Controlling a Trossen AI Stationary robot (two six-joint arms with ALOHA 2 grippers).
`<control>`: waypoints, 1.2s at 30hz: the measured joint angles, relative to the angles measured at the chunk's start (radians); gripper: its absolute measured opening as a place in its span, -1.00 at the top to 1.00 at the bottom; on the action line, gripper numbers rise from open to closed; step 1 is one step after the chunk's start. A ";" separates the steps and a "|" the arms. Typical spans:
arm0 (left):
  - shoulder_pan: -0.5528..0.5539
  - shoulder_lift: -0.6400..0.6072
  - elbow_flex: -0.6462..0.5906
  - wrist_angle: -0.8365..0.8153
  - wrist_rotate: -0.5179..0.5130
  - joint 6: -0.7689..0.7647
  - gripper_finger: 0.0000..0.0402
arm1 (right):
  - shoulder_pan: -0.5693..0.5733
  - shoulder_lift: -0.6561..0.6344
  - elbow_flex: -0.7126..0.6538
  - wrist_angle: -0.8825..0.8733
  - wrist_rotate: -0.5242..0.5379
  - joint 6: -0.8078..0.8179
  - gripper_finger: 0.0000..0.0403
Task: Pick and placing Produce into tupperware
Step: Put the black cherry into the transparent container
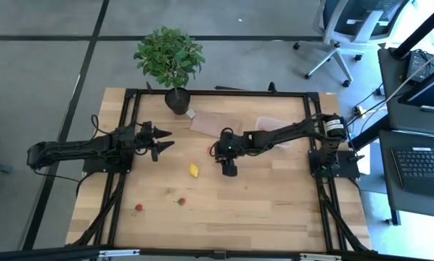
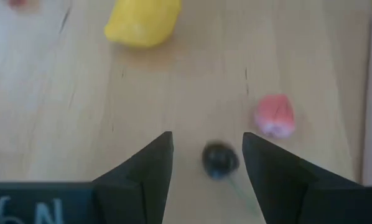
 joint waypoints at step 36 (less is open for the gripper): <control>0.000 0.000 0.000 -0.016 -0.046 -0.001 -0.15 | -0.048 -0.032 0.043 -0.207 0.046 0.208 0.43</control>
